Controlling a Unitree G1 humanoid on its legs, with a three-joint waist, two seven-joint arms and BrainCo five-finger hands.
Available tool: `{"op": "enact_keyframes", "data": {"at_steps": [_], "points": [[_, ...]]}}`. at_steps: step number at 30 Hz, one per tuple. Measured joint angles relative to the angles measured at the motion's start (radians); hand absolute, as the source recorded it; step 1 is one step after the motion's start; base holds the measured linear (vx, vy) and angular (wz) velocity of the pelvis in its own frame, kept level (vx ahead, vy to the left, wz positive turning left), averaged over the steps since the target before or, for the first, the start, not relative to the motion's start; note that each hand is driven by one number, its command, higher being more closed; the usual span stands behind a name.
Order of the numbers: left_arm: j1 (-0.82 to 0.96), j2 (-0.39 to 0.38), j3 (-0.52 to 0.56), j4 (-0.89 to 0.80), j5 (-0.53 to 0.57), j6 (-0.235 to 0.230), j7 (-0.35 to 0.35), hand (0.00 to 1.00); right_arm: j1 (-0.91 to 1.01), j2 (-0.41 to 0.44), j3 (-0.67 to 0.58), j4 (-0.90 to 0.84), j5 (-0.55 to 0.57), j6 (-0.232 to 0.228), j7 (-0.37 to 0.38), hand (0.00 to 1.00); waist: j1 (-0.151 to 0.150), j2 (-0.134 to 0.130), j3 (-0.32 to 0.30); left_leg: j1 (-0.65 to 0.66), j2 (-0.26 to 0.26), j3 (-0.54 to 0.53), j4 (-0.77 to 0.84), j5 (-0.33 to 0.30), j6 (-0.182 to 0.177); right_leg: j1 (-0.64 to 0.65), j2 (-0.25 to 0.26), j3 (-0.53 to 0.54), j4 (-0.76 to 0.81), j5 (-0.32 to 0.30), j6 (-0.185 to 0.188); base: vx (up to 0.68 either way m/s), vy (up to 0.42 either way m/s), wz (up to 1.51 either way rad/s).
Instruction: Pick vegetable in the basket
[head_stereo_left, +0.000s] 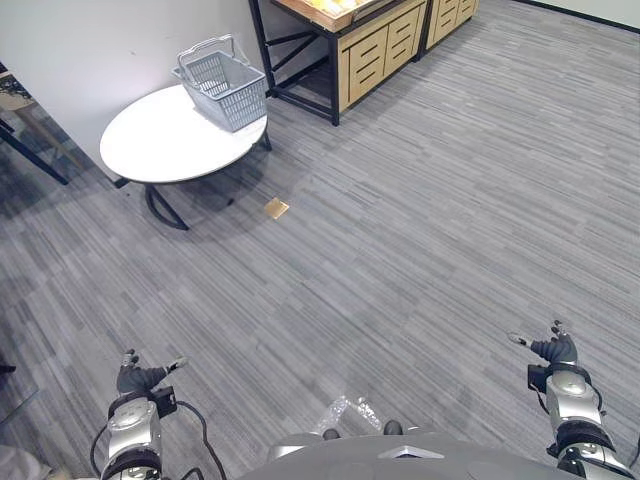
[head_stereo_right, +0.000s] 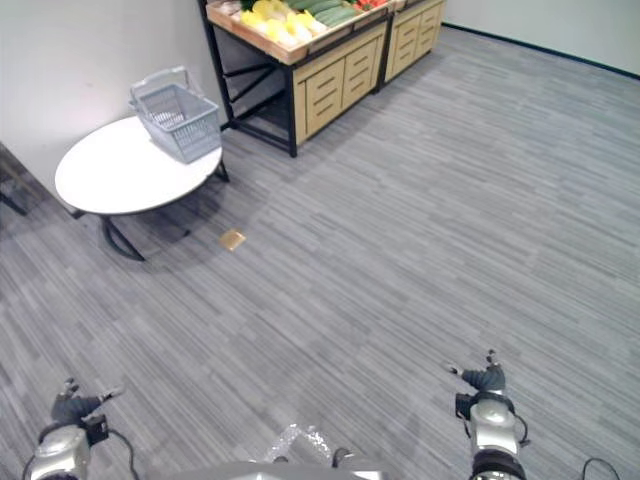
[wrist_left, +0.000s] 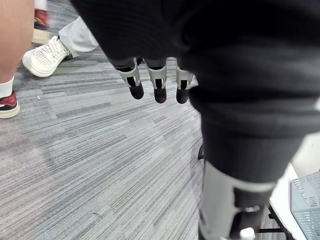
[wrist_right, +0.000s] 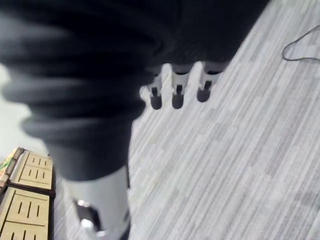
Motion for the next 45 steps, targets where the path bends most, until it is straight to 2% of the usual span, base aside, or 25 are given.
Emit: {"op": "enact_keyframes", "data": {"at_steps": [4, 7, 11, 17, 22, 28, 30, 31, 32, 33, 34, 35, 36, 38, 40, 41, 42, 43, 44, 45], "points": [[0.001, -0.001, -0.023, -0.001, -0.003, -0.002, 0.001, 0.00, 0.000, 0.000, 0.002, 0.000, 0.000, 0.000, 0.000, 0.00, -0.001, 0.002, -0.003, -0.010, 0.000, -0.002, 0.020, -0.005, -0.007, -0.005, -0.003, -0.001, 0.012, -0.001, 0.001, -0.06, -0.033, 0.02], [0.001, -0.009, -0.048, -0.001, -0.003, -0.005, 0.002, 0.00, 0.013, 0.002, 0.003, -0.004, 0.001, 0.000, -0.001, 0.00, -0.002, 0.003, -0.035, -0.042, -0.002, -0.013, 0.022, -0.005, -0.006, -0.034, -0.009, -0.026, 0.032, -0.017, 0.000, -0.07, -0.040, 0.13], [0.005, -0.042, -0.059, -0.001, -0.003, -0.006, 0.001, 0.00, 0.023, 0.002, 0.003, -0.004, 0.012, 0.000, 0.000, 0.00, -0.006, 0.008, -0.044, -0.042, -0.004, -0.028, 0.016, 0.001, 0.002, -0.035, -0.011, -0.033, 0.037, -0.021, -0.002, -0.06, -0.035, 0.11], [0.006, -0.050, -0.080, -0.001, -0.017, -0.006, 0.000, 0.00, 0.029, 0.005, 0.003, -0.005, 0.041, 0.000, 0.002, 0.00, -0.006, 0.005, -0.050, -0.057, -0.007, -0.030, 0.003, 0.003, 0.001, -0.058, -0.012, -0.042, 0.038, -0.024, -0.006, -0.01, -0.007, 0.01], [0.012, -0.090, -0.096, -0.001, -0.039, -0.006, 0.000, 0.00, 0.022, 0.021, 0.003, -0.006, 0.053, 0.000, 0.002, 0.00, -0.003, 0.003, -0.050, -0.077, -0.005, -0.001, 0.002, 0.006, 0.001, -0.089, -0.009, -0.023, 0.040, -0.024, -0.006, 0.06, -0.005, -0.11], [-0.003, -0.101, -0.101, -0.001, -0.040, -0.006, 0.000, 0.00, 0.004, 0.022, 0.004, -0.005, 0.059, 0.000, 0.002, 0.00, -0.006, 0.007, -0.047, -0.079, 0.007, 0.025, 0.033, -0.022, -0.036, -0.084, -0.003, -0.018, 0.040, -0.024, -0.006, 0.07, -0.028, -0.11], [0.000, -0.106, -0.099, -0.005, -0.043, -0.006, 0.000, 0.00, -0.008, 0.021, 0.009, -0.005, 0.060, 0.000, 0.002, 0.00, -0.005, 0.019, -0.031, -0.109, 0.025, 0.039, 0.133, -0.084, -0.037, -0.088, 0.002, -0.005, 0.069, -0.039, -0.012, 0.06, -0.049, -0.20], [0.000, -0.107, -0.099, -0.016, -0.062, -0.006, 0.000, 0.00, -0.012, 0.021, 0.036, -0.005, 0.060, 0.000, 0.004, 0.00, -0.003, 0.012, -0.016, -0.169, 0.042, 0.058, 0.297, -0.148, -0.050, -0.087, -0.006, 0.004, 0.094, -0.074, -0.022, 0.02, -0.097, -0.13], [-0.001, -0.114, -0.098, -0.025, -0.069, -0.006, 0.000, 0.00, -0.012, 0.016, 0.068, -0.005, 0.060, 0.000, 0.008, 0.00, -0.001, 0.019, -0.001, -0.254, 0.079, 0.065, 0.510, -0.198, -0.078, -0.082, -0.002, 0.004, 0.109, -0.107, -0.035, 0.00, -0.102, -0.11], [-0.002, -0.120, -0.098, -0.031, -0.069, -0.006, 0.000, 0.00, -0.011, 0.016, 0.080, -0.005, 0.060, 0.000, 0.009, 0.00, -0.002, 0.025, 0.007, -0.296, 0.105, 0.067, 0.627, -0.201, -0.083, -0.077, 0.003, 0.005, 0.117, -0.118, -0.038, 0.00, -0.090, -0.06], [-0.001, -0.130, -0.098, -0.049, -0.069, -0.006, 0.000, 0.00, -0.011, 0.015, 0.099, -0.005, 0.060, 0.000, 0.013, 0.00, -0.001, 0.037, 0.036, -0.362, 0.154, 0.067, 0.822, -0.171, -0.087, -0.053, 0.016, 0.010, 0.141, -0.139, -0.047, 0.04, -0.030, -0.17], [-0.001, -0.135, -0.098, -0.053, -0.082, -0.006, 0.001, 0.00, -0.007, 0.016, 0.113, -0.005, 0.060, 0.001, 0.014, 0.00, 0.004, 0.035, 0.058, -0.421, 0.189, 0.066, 0.979, -0.092, -0.088, -0.026, 0.016, 0.024, 0.155, -0.160, -0.065, 0.12, -0.008, -0.32], [0.005, -0.137, -0.098, -0.052, -0.099, -0.006, 0.002, 0.00, -0.008, 0.016, 0.121, -0.006, 0.060, 0.001, 0.014, 0.00, 0.020, 0.028, 0.065, -0.458, 0.207, 0.068, 1.045, -0.104, -0.084, -0.011, 0.010, 0.036, 0.161, -0.171, -0.071, 0.14, 0.008, -0.34], [0.005, -0.137, -0.098, -0.053, -0.114, -0.006, 0.003, 0.00, -0.019, 0.013, 0.120, -0.007, 0.062, 0.001, 0.014, 0.00, 0.025, 0.026, 0.069, -0.511, 0.229, 0.070, 0.999, -0.158, -0.086, 0.002, -0.002, 0.052, 0.155, -0.185, -0.071, 0.19, 0.030, -0.22], [0.007, -0.139, -0.098, -0.053, -0.115, -0.006, 0.003, 0.00, -0.034, 0.006, 0.115, -0.007, 0.074, 0.001, 0.014, 0.00, 0.027, 0.020, 0.072, -0.545, 0.221, 0.083, 0.802, -0.163, -0.088, 0.013, -0.030, 0.063, 0.138, -0.182, -0.054, 0.24, 0.086, -0.14], [0.008, -0.140, -0.098, -0.053, -0.116, -0.006, 0.003, 0.00, -0.041, 0.001, 0.110, -0.007, 0.080, 0.001, 0.013, 0.00, 0.028, 0.018, 0.073, -0.561, 0.205, 0.090, 0.628, -0.126, -0.089, 0.021, -0.049, 0.065, 0.117, -0.184, -0.035, 0.31, 0.154, -0.12], [0.007, -0.141, -0.098, -0.054, -0.116, -0.006, 0.004, 0.00, -0.048, -0.004, 0.110, -0.006, 0.080, 0.001, 0.013, 0.00, 0.030, 0.021, 0.074, -0.568, 0.203, 0.112, 0.440, -0.052, -0.086, 0.035, -0.062, 0.069, 0.092, -0.193, -0.021, 0.33, 0.187, -0.14], [0.009, -0.141, -0.098, -0.054, -0.116, -0.006, 0.004, 0.00, -0.050, -0.006, 0.110, -0.006, 0.080, 0.001, 0.013, 0.00, 0.033, 0.024, 0.073, -0.569, 0.205, 0.121, 0.353, -0.012, -0.091, 0.043, -0.066, 0.073, 0.081, -0.201, -0.013, 0.38, 0.255, -0.30], [0.011, -0.141, -0.101, -0.054, -0.115, -0.006, 0.004, 0.00, -0.050, -0.008, 0.116, -0.004, 0.080, 0.001, 0.014, 0.00, 0.054, 0.037, 0.069, -0.570, 0.224, 0.142, 0.251, 0.043, -0.083, 0.063, -0.068, 0.086, 0.066, -0.218, 0.012, 0.34, 0.254, -0.31], [0.010, -0.139, -0.101, -0.054, -0.115, -0.007, 0.005, 0.00, -0.050, -0.005, 0.123, -0.001, 0.079, 0.001, 0.014, 0.00, 0.060, 0.033, 0.070, -0.568, 0.225, 0.161, 0.275, 0.099, -0.069, 0.076, -0.079, 0.087, 0.063, -0.231, 0.022, 0.53, 0.366, -0.30]]}}
